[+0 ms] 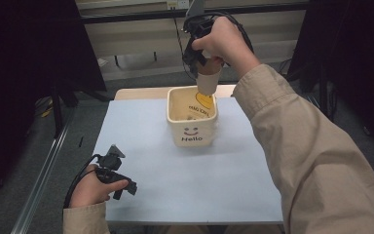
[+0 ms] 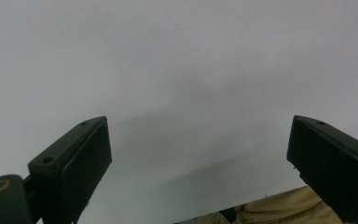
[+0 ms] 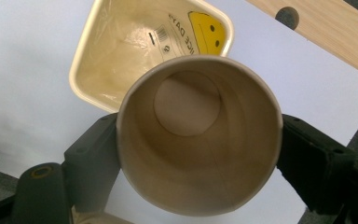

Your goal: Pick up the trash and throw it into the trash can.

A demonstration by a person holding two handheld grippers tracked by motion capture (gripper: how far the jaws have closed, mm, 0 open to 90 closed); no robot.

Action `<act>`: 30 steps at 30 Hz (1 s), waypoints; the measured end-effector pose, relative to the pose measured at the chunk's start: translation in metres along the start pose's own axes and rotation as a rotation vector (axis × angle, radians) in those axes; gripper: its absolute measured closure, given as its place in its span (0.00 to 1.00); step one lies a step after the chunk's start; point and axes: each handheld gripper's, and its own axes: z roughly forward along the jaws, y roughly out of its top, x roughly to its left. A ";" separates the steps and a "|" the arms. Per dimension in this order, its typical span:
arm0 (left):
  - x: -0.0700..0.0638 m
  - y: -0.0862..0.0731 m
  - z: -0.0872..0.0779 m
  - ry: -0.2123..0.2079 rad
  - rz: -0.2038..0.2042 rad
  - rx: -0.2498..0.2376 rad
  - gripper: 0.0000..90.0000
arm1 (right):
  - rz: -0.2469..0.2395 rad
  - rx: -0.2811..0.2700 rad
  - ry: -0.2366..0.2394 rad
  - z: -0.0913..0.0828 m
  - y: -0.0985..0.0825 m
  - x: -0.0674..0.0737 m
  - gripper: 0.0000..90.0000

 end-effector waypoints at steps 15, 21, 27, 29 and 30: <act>0.000 0.000 -0.002 0.004 0.016 0.002 0.07 | -0.036 0.029 0.026 0.044 0.007 0.016 0.22; 0.000 0.000 -0.001 -0.001 0.005 -0.006 0.07 | -0.048 0.043 0.030 0.062 0.008 0.019 0.21; -0.001 0.000 -0.001 0.000 0.005 -0.004 0.07 | -0.051 0.052 0.027 0.071 0.010 0.018 0.21; -0.001 0.000 0.000 -0.002 0.003 -0.005 0.07 | -0.050 0.053 0.021 0.073 0.010 0.019 0.21; 0.000 0.000 0.000 0.005 0.012 -0.004 0.07 | -0.049 0.052 0.019 0.073 0.010 0.018 0.20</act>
